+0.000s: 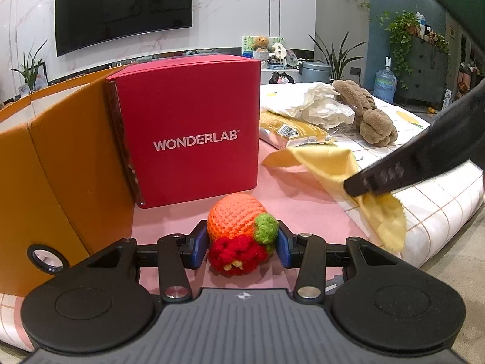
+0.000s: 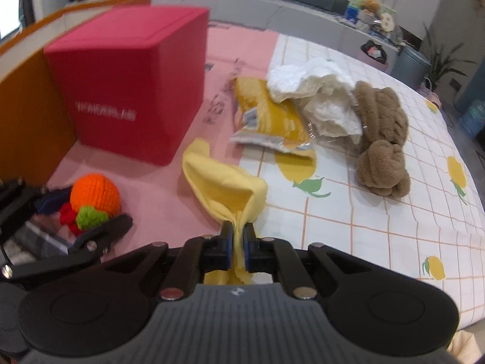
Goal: Organize soft objects
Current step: 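Grasp the yellow cloth corner with the right gripper while the left gripper holds the ball, then carry the ball and cloth to the shoebox while the left gripper releases the ball inside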
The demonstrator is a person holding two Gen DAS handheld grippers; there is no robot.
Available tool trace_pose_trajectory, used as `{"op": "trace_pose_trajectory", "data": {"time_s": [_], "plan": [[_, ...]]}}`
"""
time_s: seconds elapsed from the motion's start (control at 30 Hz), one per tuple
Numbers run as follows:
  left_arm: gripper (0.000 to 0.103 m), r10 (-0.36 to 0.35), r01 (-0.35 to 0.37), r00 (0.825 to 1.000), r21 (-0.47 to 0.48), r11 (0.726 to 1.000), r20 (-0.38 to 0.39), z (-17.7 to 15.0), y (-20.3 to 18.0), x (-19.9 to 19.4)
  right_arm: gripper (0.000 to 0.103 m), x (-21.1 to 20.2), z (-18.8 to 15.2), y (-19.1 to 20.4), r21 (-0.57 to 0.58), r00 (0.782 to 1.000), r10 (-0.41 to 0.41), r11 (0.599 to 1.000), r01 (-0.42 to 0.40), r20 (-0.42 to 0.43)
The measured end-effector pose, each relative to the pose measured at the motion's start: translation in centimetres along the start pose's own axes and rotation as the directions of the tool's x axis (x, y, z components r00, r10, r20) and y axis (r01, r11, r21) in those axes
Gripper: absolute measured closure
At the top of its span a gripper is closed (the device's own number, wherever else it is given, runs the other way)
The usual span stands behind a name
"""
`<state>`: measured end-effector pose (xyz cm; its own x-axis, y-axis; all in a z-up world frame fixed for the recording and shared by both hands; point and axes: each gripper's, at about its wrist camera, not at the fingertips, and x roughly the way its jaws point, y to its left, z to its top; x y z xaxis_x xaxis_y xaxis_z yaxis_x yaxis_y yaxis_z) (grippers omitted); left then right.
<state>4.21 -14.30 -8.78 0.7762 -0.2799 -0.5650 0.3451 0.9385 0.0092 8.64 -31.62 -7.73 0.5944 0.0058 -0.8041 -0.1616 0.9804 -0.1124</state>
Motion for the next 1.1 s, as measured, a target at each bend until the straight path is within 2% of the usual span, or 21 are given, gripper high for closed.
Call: {"op": "trace_pose_trajectory", "data": {"time_s": [0.23,0.43,0.57,0.67,0.73,0.83,0.97,1.1], "plan": [[0.052,0.028,-0.028,1.0,0.011,1.0,-0.002,0.3,-0.5,-1.0,0.099,-1.9,0.8,-1.8,0.086,0.998,0.035,0.996,-0.038,0.045],[0.052,-0.028,0.027,1.0,0.067,0.997,0.011,2.0,-2.8,-2.0,0.099,-3.6,1.5,-4.2,0.181,0.992,0.085,0.978,-0.1,0.09],[0.052,-0.085,0.083,0.996,0.098,0.992,0.019,4.6,-4.6,-1.8,0.099,-4.4,1.8,-6.4,0.223,0.993,0.043,0.973,-0.067,0.11],[0.052,-0.151,0.15,0.988,0.062,0.987,0.022,7.1,-5.1,-1.1,0.098,-4.8,2.5,-8.5,0.266,0.993,-0.008,0.964,-0.023,0.114],[0.052,-0.182,0.182,0.983,-0.005,0.983,0.026,9.0,-4.7,-0.6,0.098,-5.1,3.2,-9.9,0.293,0.992,-0.047,0.956,0.011,0.118],[0.052,-0.223,0.228,0.973,-0.108,0.968,0.053,12.1,-4.0,0.0,0.098,-5.5,4.4,-12.6,0.4,0.993,-0.029,0.916,-0.021,0.117],[0.052,-0.18,0.189,0.981,-0.139,0.972,0.077,16.5,-2.1,1.2,0.098,-5.4,7.3,-13.7,0.433,0.988,-0.111,0.9,0.052,0.112],[0.052,-0.053,0.068,0.992,-0.137,0.988,0.11,19.9,1.3,1.7,0.098,-4.4,11.2,-12.8,0.432,0.992,-0.037,0.902,-0.019,0.121]]}}
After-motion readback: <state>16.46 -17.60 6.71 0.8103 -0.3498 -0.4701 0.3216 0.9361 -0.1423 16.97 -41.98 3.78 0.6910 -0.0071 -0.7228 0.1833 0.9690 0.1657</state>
